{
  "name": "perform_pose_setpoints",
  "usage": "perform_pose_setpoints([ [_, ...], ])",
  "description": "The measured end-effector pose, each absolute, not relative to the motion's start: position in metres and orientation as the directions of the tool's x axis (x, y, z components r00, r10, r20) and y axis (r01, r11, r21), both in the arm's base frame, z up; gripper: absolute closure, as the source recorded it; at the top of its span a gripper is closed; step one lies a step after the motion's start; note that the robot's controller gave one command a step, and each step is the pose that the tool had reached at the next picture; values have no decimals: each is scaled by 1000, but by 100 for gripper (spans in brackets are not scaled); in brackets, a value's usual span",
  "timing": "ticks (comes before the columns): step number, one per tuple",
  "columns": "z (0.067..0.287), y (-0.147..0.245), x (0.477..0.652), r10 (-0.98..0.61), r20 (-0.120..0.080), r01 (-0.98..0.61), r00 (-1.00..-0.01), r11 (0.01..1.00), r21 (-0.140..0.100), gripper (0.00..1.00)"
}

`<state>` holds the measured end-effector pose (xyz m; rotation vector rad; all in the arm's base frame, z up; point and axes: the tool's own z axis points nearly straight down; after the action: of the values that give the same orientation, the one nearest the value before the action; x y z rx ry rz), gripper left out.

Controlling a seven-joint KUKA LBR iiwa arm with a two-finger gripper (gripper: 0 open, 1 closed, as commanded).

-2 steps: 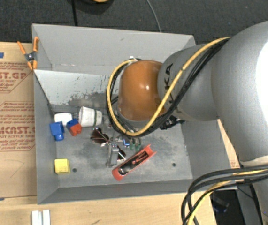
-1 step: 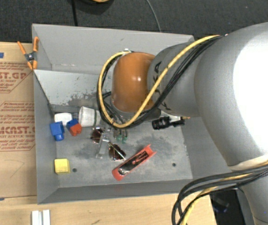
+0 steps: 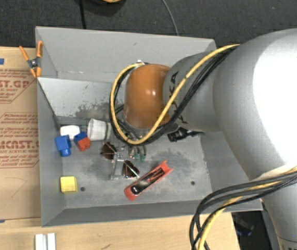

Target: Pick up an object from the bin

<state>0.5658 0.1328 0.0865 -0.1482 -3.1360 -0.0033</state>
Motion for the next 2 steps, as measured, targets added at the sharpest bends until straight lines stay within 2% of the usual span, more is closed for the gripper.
perform_pose_setpoints([
  [1, 70, 120, 561, 528, 0, 528, -849, 849, 5, 100],
  [2, 70, 120, 561, 528, 0, 528, -849, 849, 5, 100],
])
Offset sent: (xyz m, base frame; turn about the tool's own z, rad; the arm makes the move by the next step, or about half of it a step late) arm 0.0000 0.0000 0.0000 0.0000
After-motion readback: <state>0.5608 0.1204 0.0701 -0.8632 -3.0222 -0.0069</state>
